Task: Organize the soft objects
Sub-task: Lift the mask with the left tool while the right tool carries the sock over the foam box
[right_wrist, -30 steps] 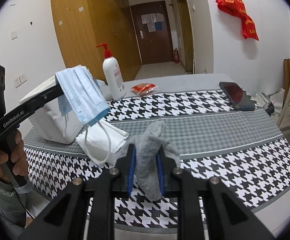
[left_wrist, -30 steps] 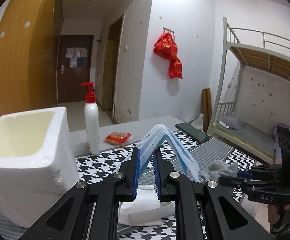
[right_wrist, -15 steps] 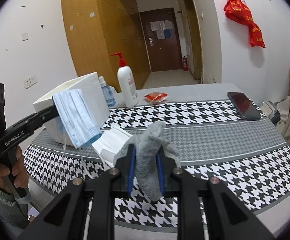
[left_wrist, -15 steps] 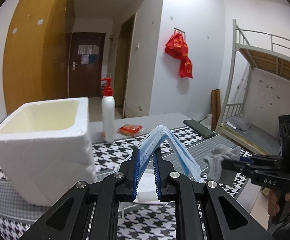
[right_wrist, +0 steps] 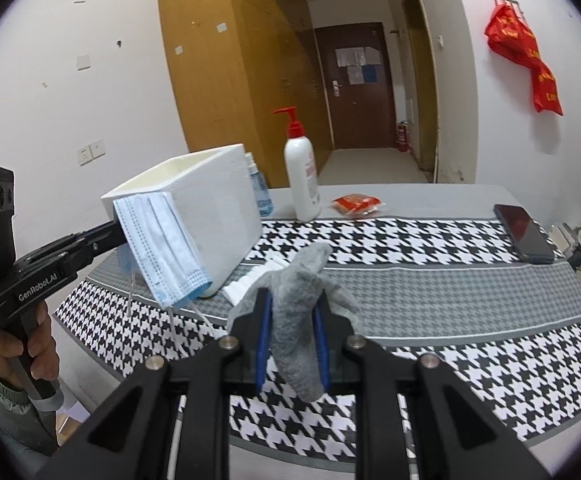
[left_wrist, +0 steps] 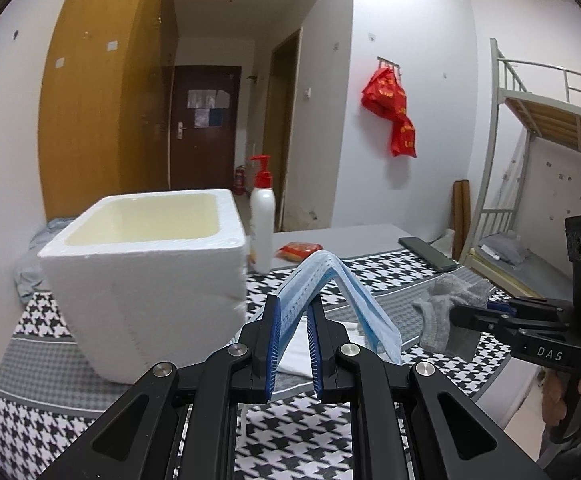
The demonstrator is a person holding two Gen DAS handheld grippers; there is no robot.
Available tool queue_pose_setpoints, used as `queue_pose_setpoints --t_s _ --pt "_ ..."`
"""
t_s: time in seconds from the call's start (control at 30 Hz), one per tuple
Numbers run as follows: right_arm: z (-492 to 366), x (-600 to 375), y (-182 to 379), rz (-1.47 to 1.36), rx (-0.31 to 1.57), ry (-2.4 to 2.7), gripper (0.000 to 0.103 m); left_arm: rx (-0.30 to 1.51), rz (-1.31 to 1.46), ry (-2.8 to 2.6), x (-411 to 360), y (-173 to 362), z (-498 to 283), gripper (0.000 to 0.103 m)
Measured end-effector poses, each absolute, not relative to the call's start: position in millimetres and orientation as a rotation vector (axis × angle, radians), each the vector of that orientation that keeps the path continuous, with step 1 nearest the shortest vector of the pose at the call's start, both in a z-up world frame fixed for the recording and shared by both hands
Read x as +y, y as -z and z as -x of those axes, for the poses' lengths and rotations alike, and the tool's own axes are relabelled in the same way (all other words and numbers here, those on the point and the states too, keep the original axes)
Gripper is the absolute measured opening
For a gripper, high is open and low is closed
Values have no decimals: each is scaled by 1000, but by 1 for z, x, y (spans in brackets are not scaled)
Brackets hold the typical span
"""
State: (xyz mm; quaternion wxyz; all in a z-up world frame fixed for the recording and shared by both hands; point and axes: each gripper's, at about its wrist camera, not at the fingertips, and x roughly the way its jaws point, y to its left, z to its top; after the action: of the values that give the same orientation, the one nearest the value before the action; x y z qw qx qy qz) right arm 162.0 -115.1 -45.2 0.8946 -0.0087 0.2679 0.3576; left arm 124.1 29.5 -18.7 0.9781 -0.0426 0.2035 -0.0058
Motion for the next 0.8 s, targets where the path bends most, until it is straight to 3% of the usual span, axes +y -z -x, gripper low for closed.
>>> queue_pose_setpoints --t_s 0.8 --pt "-146 -41 38 101 546 -958 24 403 126 -208 82 21 -67 14"
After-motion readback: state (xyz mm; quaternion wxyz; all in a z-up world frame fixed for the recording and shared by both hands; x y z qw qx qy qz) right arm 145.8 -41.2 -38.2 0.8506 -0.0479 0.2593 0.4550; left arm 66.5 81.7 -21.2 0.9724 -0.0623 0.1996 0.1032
